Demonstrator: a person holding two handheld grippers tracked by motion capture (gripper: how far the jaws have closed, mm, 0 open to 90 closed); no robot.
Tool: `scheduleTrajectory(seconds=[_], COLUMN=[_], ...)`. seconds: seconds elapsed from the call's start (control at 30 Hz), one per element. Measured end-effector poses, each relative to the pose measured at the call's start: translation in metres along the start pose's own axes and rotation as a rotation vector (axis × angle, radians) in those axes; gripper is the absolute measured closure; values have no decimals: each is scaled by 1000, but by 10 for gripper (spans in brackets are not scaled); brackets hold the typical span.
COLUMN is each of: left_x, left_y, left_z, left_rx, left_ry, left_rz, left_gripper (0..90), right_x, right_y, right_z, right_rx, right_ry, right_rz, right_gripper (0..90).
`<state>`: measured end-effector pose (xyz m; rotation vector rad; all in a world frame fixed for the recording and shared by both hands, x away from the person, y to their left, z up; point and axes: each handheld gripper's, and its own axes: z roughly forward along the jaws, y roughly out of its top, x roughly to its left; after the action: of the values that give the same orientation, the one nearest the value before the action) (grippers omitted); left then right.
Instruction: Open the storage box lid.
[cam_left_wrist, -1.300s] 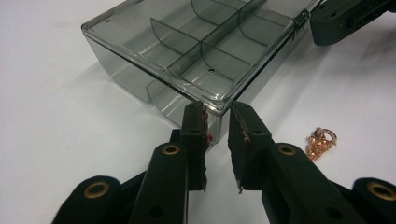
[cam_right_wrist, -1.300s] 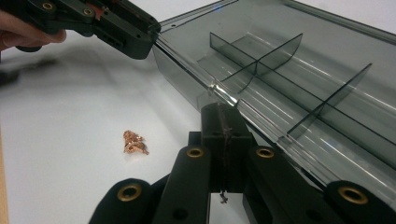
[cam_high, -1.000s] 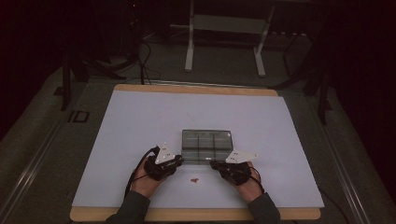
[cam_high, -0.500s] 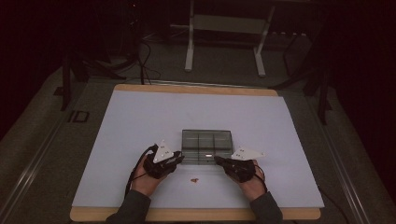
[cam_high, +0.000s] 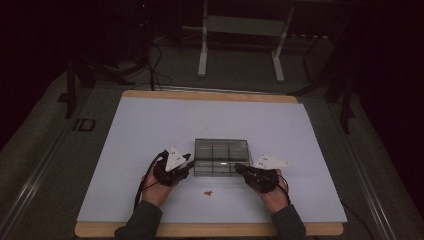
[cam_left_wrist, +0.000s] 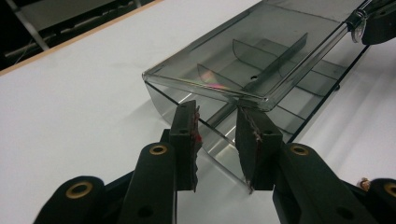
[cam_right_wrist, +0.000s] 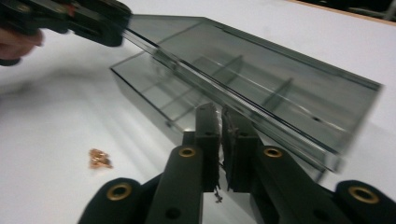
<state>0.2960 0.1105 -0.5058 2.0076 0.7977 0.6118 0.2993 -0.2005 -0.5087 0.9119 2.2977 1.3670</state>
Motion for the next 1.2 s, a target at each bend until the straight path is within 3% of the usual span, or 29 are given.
scheduleTrajectory(seconds=[0.23, 0.57, 1.2], left_x=[4, 5, 18], left_y=[9, 21, 36], left_z=[1, 8, 16], left_rx=[-35, -30, -35], left_ry=[-6, 5, 20], left_rz=[2, 35, 55], left_gripper=[680, 658, 720], right_x=[-13, -22, -28], right_y=[0, -3, -10], right_z=[-8, -9, -3], right_rx=[15, 38, 72], right_ry=[-60, -118, -137], right_rz=[23, 48, 100], right_gripper=[797, 731, 718])
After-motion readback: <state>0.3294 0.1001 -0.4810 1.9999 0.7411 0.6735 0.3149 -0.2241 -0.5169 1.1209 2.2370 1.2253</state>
